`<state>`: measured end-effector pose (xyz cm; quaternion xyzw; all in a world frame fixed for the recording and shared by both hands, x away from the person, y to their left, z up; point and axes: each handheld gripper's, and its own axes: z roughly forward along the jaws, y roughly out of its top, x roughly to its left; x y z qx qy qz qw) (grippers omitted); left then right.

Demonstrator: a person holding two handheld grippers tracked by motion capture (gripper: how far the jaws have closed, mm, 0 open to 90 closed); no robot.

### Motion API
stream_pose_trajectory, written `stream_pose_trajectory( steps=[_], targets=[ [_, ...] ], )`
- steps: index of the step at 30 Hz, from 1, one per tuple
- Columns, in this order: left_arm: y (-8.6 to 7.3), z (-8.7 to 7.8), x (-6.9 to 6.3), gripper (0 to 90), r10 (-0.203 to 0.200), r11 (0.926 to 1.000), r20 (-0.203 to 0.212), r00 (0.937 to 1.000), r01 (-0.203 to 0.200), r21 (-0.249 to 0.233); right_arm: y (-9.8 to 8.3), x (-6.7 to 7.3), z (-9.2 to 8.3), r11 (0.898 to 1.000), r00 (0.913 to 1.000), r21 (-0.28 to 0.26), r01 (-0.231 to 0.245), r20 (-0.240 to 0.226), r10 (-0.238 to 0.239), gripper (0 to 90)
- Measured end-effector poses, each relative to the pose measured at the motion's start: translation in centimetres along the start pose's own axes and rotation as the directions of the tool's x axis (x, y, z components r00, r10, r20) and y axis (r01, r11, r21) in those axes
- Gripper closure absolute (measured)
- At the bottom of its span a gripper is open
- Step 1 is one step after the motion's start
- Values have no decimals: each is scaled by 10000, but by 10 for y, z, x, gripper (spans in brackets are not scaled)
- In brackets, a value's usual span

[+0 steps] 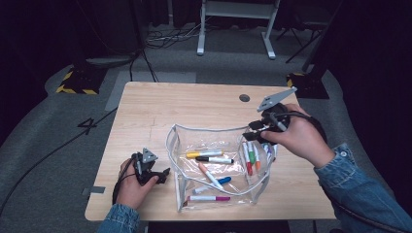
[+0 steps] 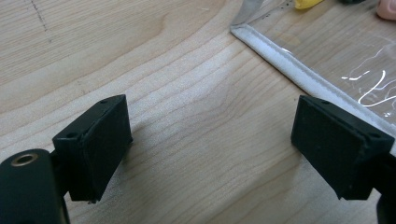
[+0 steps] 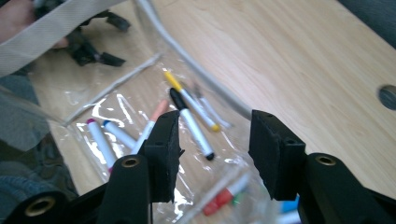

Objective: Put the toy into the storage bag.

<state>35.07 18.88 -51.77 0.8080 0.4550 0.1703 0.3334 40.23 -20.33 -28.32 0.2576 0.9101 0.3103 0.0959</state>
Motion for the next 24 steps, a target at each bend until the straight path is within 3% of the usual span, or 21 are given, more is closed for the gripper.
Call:
stream_pose_trajectory(
  steps=[4, 7, 11, 14, 19, 24],
  targets=[
    [0, 0, 0, 125, 0, 10000, -2, 10000, 0, -2, -15, -21, -13, 9979, 9973, -170, -623, 383, 630, 540],
    [0, 0, 0, 125, -1, 10000, -1, 10000, 1, -2, -28, -39, -21, 9930, 9906, -316, -1141, 717, 1161, 545],
    [0, 0, 0, 125, -3, 10000, -1, 10000, 3, -1, -50, -66, -25, 9807, 9736, -339, -1923, 1183, 1950, 557],
    [0, 0, 0, 125, 0, 10000, 1, 10000, 0, 0, -69, -85, -21, 9633, 9525, -310, -2666, 1440, 2682, 560],
    [0, 0, 0, 125, -3, 10000, 0, 10000, 3, -4, -104, -112, 9, 9359, 9192, 142, -3520, 1939, 3428, 539],
    [0, 0, 0, 125, -3, 10000, -2, 10000, 3, -6, -133, -126, 46, 9075, 8939, 448, -4177, 1992, 4016, 514]
  ],
)
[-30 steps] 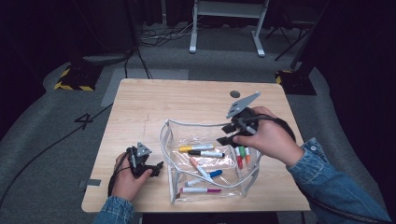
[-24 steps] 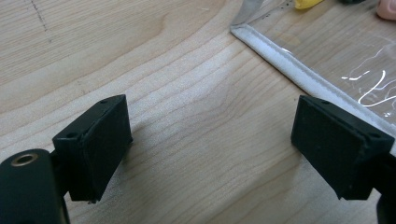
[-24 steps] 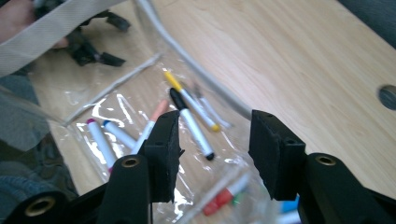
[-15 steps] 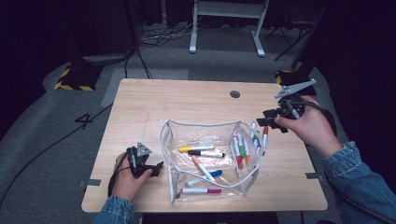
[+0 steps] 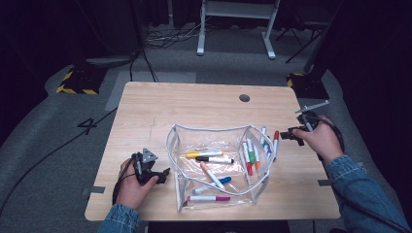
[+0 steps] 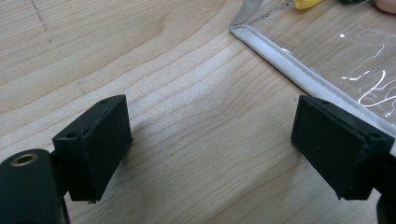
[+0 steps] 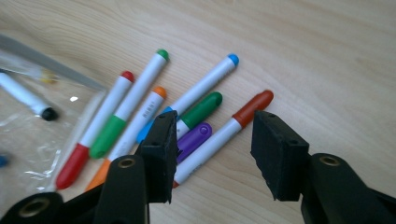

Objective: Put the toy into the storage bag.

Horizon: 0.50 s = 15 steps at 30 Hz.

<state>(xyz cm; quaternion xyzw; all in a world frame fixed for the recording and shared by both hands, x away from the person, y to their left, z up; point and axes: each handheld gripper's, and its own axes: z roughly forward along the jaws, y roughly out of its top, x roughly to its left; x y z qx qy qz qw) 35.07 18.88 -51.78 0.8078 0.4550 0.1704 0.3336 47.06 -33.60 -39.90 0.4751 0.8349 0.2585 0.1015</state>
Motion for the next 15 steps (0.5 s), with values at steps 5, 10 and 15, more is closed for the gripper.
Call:
stream_pose_trajectory(
  steps=[5, 10, 15],
  targets=[
    [0, 0, 0, 125, 2, 10000, 1, 10000, -2, 5, -14, -4, 42, 9980, 9993, 566, -297, 228, 284, 507],
    [0, 0, 0, 125, 1, 10000, 2, 10000, -1, 2, -22, -10, 67, 9941, 9966, 775, -764, 358, 738, 503],
    [0, 0, 0, 125, -2, 10000, 1, 10000, 2, 2, -28, -20, 74, 9875, 9880, 797, -1360, 841, 1293, 622]
  ],
)
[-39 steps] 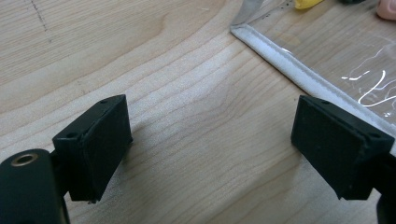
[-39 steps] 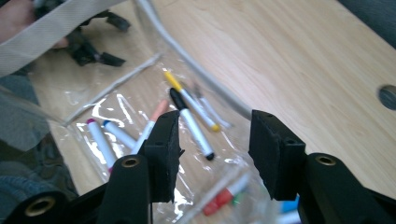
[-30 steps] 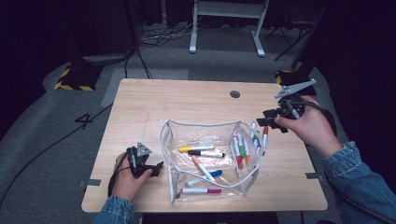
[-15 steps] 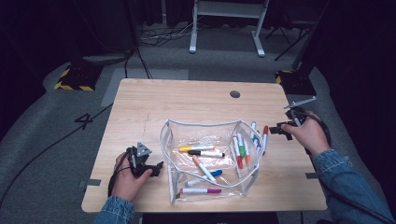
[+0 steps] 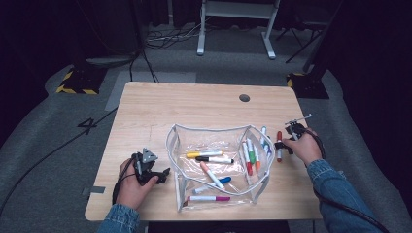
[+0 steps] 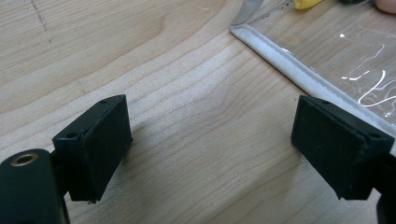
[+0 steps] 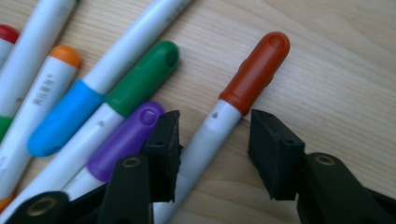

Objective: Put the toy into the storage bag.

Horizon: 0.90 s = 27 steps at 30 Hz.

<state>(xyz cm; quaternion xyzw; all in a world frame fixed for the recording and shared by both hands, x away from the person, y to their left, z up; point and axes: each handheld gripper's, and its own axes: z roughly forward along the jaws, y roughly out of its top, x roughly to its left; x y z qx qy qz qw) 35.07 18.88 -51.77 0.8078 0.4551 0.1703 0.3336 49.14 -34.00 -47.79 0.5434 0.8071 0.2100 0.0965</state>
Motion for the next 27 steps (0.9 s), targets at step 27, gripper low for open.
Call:
stream_pose_trajectory(
  steps=[27],
  targets=[
    [0, 0, 0, 125, 4, 10000, 2, 10000, -4, 3, 42, 54, -127, 9711, 9700, -1003, 2168, -903, -2259, 770]
  ],
)
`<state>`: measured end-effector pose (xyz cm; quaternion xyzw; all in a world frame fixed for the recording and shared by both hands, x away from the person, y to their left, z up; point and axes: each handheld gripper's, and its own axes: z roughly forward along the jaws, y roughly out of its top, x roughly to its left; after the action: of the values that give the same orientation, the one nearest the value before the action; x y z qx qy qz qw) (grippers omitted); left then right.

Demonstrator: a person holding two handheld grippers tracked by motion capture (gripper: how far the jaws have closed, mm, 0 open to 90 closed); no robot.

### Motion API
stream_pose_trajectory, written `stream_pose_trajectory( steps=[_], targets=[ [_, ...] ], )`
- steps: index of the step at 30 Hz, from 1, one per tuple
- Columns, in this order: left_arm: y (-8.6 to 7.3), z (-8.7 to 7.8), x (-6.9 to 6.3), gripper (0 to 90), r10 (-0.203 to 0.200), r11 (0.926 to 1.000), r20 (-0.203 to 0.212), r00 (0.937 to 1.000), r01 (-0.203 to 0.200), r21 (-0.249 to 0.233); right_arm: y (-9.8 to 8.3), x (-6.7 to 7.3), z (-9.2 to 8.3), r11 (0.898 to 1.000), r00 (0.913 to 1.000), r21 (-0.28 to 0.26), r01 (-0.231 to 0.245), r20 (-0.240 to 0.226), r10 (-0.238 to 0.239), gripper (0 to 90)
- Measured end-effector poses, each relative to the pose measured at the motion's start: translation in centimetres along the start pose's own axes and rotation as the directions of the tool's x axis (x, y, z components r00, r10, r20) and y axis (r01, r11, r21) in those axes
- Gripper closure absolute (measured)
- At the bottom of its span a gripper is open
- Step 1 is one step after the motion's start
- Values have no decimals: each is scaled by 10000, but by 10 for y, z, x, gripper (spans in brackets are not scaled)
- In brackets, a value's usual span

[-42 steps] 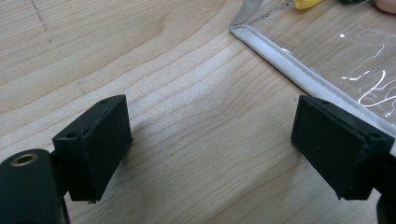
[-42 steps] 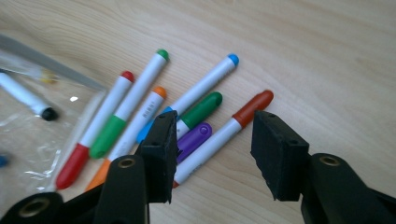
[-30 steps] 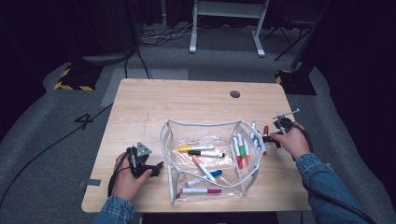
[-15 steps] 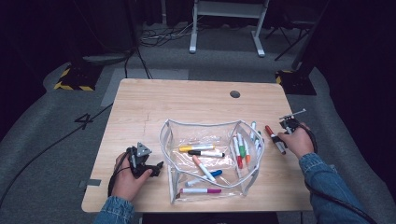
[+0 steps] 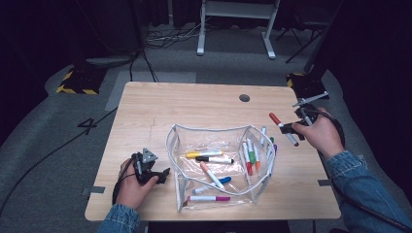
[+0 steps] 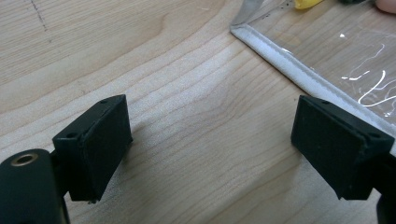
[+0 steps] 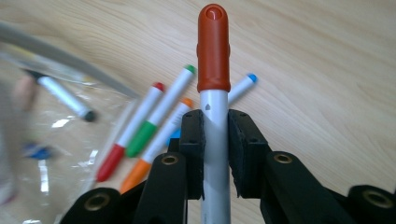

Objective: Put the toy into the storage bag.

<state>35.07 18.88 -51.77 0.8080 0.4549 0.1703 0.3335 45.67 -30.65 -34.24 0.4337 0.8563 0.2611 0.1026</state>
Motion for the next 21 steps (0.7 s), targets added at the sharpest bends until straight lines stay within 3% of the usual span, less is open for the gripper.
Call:
stream_pose_trajectory(
  steps=[4, 9, 13, 18, 21],
  targets=[
    [0, 0, 0, 125, -2, 10000, -3, 10000, 2, -1, 17, 32, -23, 9940, 9938, -253, 1061, -294, -1068, 770],
    [0, 0, 0, 125, 2, 10000, -2, 10000, -2, 0, 32, 76, -42, 9746, 9707, -399, 2205, -891, -2233, 770],
    [0, 0, 0, 125, 2, 10000, -1, 10000, -2, -2, 39, 110, -45, 9513, 9416, -392, 3057, -1355, -3082, 770],
    [0, 0, 0, 125, 1, 10000, 0, 10000, -1, 0, 46, 149, -38, 9160, 8913, -126, 4010, -2256, -3933, 770],
    [0, 0, 0, 125, 1, 10000, 1, 10000, -1, 1, 49, 166, -29, 8949, 8660, 53, 4462, -2549, -4302, 770]
  ],
)
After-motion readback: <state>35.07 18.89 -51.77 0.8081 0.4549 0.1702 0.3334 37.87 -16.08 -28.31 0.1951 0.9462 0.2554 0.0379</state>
